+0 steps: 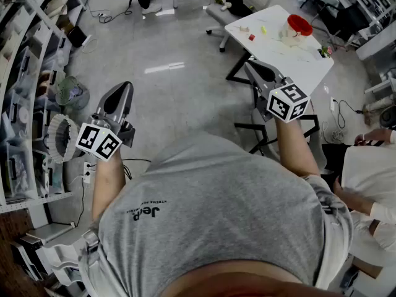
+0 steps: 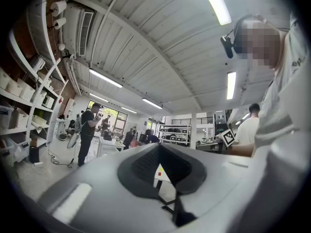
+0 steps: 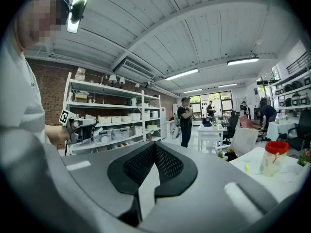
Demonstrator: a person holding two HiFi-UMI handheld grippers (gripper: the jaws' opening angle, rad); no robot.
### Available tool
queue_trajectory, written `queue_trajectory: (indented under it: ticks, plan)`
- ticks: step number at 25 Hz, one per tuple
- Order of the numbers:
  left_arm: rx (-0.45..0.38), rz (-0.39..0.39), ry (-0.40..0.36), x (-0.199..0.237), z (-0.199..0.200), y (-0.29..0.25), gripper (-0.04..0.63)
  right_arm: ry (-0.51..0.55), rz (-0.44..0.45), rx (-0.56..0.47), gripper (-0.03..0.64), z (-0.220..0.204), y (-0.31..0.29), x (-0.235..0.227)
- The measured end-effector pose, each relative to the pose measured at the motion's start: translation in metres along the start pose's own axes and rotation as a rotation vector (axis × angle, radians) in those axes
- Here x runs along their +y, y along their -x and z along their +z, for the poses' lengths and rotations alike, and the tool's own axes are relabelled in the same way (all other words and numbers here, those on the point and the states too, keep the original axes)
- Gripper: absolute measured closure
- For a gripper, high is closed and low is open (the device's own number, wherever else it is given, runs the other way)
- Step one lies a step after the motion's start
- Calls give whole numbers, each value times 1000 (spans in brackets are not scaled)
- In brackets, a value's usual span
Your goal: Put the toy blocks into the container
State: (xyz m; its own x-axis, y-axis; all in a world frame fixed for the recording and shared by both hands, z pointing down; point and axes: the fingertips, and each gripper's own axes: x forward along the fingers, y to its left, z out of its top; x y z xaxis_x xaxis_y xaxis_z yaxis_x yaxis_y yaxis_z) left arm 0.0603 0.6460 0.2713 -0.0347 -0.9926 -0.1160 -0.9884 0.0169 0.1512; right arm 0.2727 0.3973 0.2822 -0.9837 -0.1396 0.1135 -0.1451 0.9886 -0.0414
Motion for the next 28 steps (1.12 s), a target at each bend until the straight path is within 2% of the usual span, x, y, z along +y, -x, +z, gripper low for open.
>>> queue_trajectory:
  ticks: [14, 19, 20, 23, 25, 28]
  plan:
    - [-6, -5, -1, -20, 0, -27, 538, 18, -8, -33, 614, 5, 18, -26]
    - [-10, 0, -10, -37, -2, -41, 538, 4, 25, -60, 606, 9, 30, -39]
    - [-12, 3, -11, -40, -2, -43, 538, 0, 40, -66, 570, 10, 32, -41]
    - [-18, 16, -13, -51, -3, -48, 538, 3, 82, -84, 379, 14, 38, -45]
    - [-19, 26, -14, -64, -5, -55, 538, 15, 93, -97, 345, 18, 46, -54]
    - [-16, 43, -8, -83, -11, -67, 538, 25, 108, -99, 342, 19, 57, -73]
